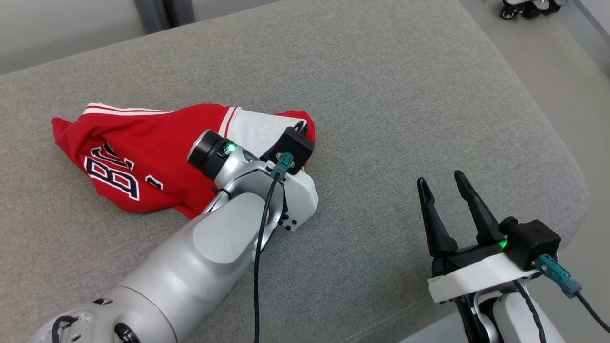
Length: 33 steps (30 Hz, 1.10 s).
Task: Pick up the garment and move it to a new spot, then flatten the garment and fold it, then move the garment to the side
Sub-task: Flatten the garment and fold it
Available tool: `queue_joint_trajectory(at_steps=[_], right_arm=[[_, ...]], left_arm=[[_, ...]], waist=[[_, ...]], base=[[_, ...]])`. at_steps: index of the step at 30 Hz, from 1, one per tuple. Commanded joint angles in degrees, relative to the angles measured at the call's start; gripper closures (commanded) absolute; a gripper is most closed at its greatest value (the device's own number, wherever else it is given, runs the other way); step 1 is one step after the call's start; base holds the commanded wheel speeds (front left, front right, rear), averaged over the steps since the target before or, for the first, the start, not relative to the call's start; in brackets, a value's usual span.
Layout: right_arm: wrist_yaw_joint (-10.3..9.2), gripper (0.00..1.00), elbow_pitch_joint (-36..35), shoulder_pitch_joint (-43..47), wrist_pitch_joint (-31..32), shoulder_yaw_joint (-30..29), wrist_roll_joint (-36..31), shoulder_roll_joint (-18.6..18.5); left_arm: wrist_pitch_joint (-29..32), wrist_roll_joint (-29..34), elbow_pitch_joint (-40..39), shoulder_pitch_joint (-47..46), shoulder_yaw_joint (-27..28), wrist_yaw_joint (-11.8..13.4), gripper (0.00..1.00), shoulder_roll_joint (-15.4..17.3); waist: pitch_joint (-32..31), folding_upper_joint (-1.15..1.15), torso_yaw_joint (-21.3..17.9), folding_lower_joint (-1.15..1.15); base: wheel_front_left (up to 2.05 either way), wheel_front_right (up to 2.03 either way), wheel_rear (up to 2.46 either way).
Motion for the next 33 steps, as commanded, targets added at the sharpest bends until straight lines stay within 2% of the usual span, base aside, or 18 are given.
queue_joint_trajectory(at_steps=[1, 4, 6, 9, 14, 20, 24, 26, 33], right_arm=[[0.14, 0.00, 0.22, 0.47, -0.32, 0.07, -0.32, -0.27], [0.14, 0.00, 0.49, 0.60, -0.32, 0.12, -0.57, -0.27], [0.14, 0.00, 0.57, 0.72, -0.32, 0.12, -0.68, -0.27], [0.14, 0.00, 0.84, 0.92, -0.32, 0.41, -0.88, -0.26], [0.14, 0.00, 0.97, 1.30, -0.32, 0.40, -0.70, -0.27], [0.14, 0.00, 1.67, 2.26, -0.32, 0.70, -0.01, -0.26], [0.14, 0.00, 1.86, 2.77, -0.32, 1.12, 0.53, -0.26], [0.14, 0.00, 1.98, 3.00, -0.32, 1.64, 0.79, -0.26], [0.14, 0.00, 1.54, 3.29, -0.32, 2.26, 2.44, -0.26]], left_arm=[[-0.48, -0.58, -0.13, -0.10, -0.22, 0.26, 1.00, 0.28], [-2.21, -2.09, -1.44, 0.00, 0.73, 0.14, 1.00, 0.23], [-3.25, -4.75, -3.80, 0.01, 2.94, -0.99, 1.00, 0.23], [-4.22, -9.62, -8.61, -1.03, 7.53, -2.91, 1.00, 0.25], [-4.53, -14.03, -16.27, -4.61, 16.03, -5.69, 1.00, 0.27], [-4.45, -20.22, -21.72, -9.03, 25.28, -8.24, 1.00, 0.19], [-4.46, -23.95, -21.93, -13.85, 28.07, -7.77, 1.00, 0.26], [-4.46, -28.46, -21.34, -15.71, 30.31, -7.23, 1.00, 0.27], [-4.43, -39.59, -17.72, -23.38, 37.88, -2.82, 1.00, 0.24]], waist=[[-0.43, 0.00, 0.30, 0.00], [-1.29, 0.00, 0.63, 0.00], [-1.95, 0.00, 0.78, 0.00], [-2.94, 0.00, 0.81, 0.00], [-4.33, 0.00, 0.75, 0.00], [-6.27, 0.00, 0.15, 0.00], [-7.30, 0.00, -0.18, 0.00], [-7.69, 0.00, -0.43, 0.00], [-7.77, 0.00, -0.39, 0.00]], base=[[0.00, 0.00, 0.00], [0.00, 0.00, 0.00], [0.00, 0.00, 0.00], [0.00, 0.00, 0.00], [0.00, 0.00, 0.00], [0.00, 0.00, 0.00], [0.00, 0.00, 0.00], [0.00, 0.00, 0.00], [0.00, 0.00, 0.00]])
